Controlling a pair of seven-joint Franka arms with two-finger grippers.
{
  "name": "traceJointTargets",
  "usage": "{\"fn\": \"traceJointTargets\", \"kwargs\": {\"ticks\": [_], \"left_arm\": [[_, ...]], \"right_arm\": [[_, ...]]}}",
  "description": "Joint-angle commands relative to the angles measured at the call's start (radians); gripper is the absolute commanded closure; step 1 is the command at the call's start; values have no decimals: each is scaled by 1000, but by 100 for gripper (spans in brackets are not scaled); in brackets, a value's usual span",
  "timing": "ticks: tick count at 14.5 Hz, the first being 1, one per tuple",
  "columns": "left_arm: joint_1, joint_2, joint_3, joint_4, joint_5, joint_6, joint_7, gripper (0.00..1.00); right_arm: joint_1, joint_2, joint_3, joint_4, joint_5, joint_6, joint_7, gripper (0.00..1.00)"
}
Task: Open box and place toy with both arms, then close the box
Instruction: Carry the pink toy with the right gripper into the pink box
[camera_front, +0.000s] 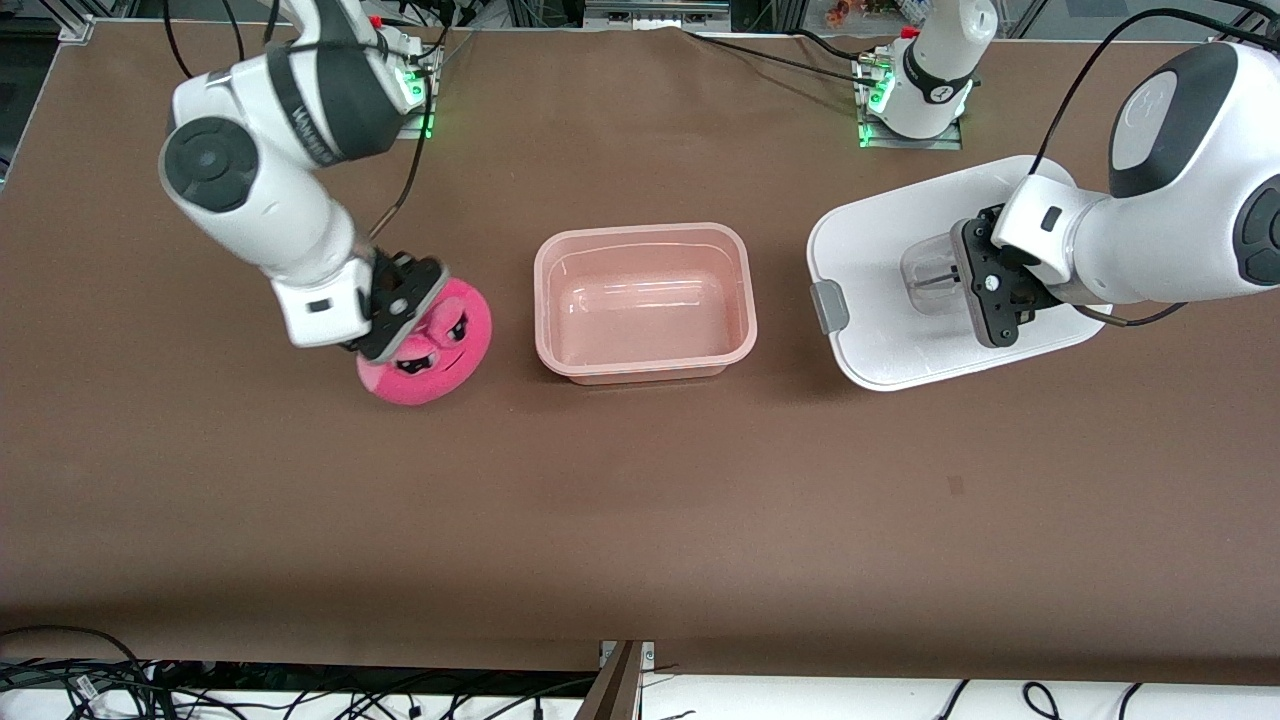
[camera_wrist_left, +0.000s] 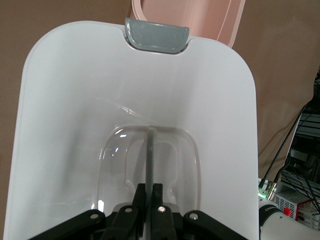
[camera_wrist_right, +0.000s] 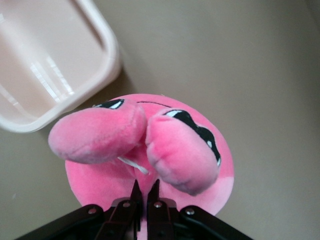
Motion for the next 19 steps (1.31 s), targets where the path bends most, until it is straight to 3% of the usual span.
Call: {"fn": "traceJointTargets", "kwargs": {"ticks": [1, 3, 7, 10, 15, 19], "left_arm": [[10, -13, -11, 1, 13, -13, 23, 100], [10, -13, -11, 1, 13, -13, 23, 100], [9, -13, -13, 1, 13, -13, 23, 100], [9, -13, -13, 1, 13, -13, 23, 100], [10, -13, -13, 1, 11, -12, 23, 100], [9, -13, -13, 1, 11, -12, 25, 100]], "right_arm": [[88, 10, 13, 86, -36, -74, -86, 100], [180, 22, 15, 89, -58, -70, -86, 100], [335, 137, 13, 170, -137, -66, -32, 100], [361, 220, 13, 247, -145, -73, -31, 100], [369, 286, 12, 250, -139, -63, -14, 100], [415, 336, 12, 250, -141, -24, 109, 100]]}}
